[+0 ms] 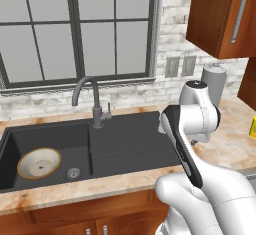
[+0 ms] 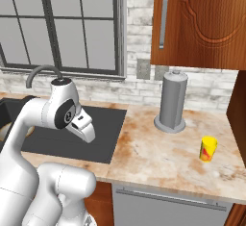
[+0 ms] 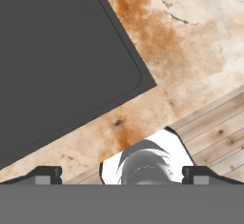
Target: Remove the orange and orange from the sink. Then move the bowl and cup from the counter to the sink for washing.
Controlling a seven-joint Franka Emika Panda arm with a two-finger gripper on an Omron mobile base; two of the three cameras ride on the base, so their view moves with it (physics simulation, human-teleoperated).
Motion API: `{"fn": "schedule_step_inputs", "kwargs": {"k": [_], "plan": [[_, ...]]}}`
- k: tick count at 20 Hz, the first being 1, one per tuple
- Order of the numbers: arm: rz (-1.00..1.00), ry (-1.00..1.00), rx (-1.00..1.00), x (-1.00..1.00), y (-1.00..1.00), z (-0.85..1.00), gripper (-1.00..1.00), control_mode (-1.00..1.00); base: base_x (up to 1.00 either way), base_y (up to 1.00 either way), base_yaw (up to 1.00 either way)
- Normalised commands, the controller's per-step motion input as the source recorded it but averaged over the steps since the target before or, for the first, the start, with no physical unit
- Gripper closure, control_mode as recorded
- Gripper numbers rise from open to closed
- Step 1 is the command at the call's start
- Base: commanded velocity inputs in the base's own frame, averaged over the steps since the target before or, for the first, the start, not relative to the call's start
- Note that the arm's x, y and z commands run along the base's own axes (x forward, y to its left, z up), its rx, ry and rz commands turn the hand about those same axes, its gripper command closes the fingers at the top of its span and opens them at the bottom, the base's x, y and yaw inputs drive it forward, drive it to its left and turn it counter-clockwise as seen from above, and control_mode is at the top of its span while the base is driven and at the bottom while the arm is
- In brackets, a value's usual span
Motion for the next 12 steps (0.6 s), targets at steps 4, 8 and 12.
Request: {"fn": "schedule_step_inputs", "kwargs": {"k": [4,8,12], "plan": [[0.0,0.0,0.0,0.0,0.0,0.0,-1.0,1.0,0.0,0.0,0.0],[0.0,0.0,0.0,0.0,0.0,0.0,-1.0,-1.0,0.0,0.0,0.0],[0.0,0.0,0.0,0.0,0.0,0.0,-1.0,-1.0,0.0,0.0,0.0]]}}
